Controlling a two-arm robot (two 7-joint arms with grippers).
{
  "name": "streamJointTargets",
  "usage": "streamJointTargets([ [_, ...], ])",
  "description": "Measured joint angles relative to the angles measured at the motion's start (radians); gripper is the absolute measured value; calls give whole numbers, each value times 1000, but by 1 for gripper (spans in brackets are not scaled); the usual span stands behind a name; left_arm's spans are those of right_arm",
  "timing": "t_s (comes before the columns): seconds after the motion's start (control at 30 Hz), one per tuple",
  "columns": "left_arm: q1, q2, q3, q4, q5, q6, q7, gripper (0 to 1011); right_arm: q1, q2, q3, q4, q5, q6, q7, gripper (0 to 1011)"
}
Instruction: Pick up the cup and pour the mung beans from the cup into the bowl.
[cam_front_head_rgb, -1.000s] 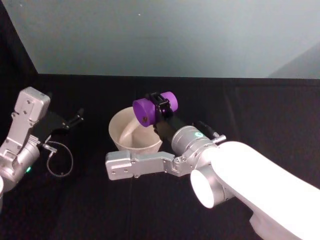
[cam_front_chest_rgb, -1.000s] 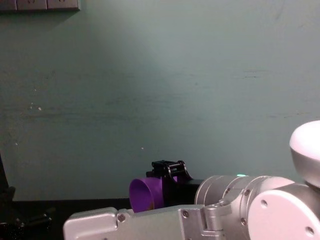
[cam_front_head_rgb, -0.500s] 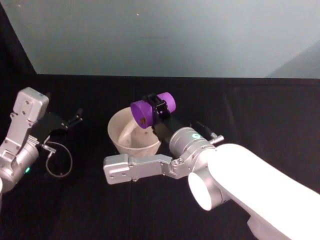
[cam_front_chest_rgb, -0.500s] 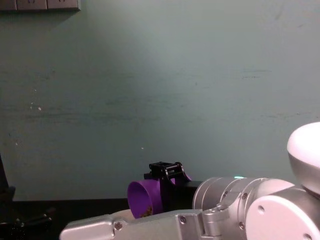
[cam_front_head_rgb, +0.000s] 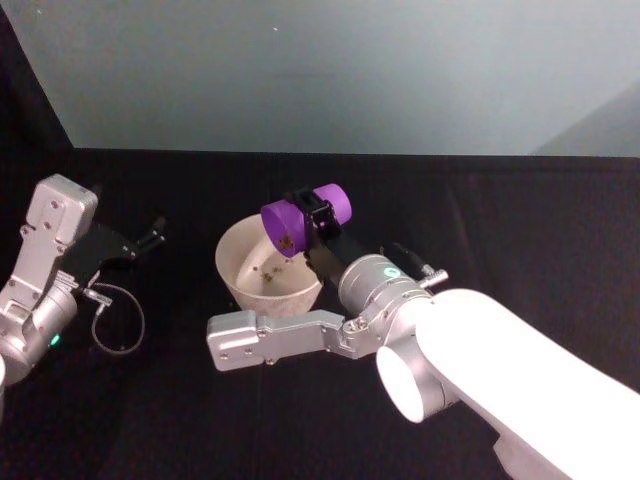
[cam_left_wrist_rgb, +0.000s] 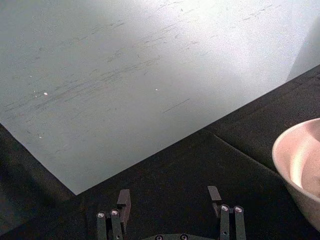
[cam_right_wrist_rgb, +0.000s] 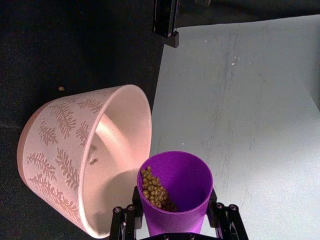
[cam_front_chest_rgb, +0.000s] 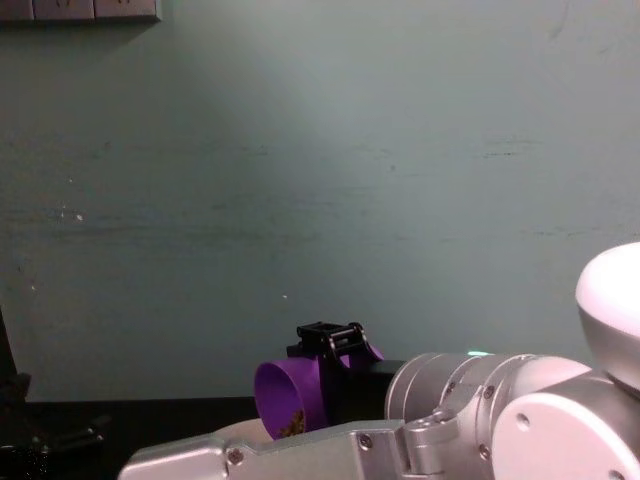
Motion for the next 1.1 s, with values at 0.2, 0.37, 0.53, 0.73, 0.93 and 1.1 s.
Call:
streamJointTargets([
  [0.2, 0, 0, 0, 0, 0, 0, 0, 1000, -8, -5, 7, -3, -23, -5, 6, 724],
  [0.37, 0, 0, 0, 0, 0, 0, 0, 1000, -14, -9, 15, -3, -35, -10, 7, 724],
  [0.53, 0, 0, 0, 0, 0, 0, 0, 1000, -20, -14, 23, -2, -50, -19, 10, 724],
  [0.73, 0, 0, 0, 0, 0, 0, 0, 1000, -23, -18, 26, 0, -61, -24, 14, 724],
  [0.93, 0, 0, 0, 0, 0, 0, 0, 1000, -24, -21, 24, 1, -79, -27, 23, 724],
  [1.1, 0, 0, 0, 0, 0, 0, 0, 1000, -25, -22, 22, 1, -88, -27, 25, 724],
])
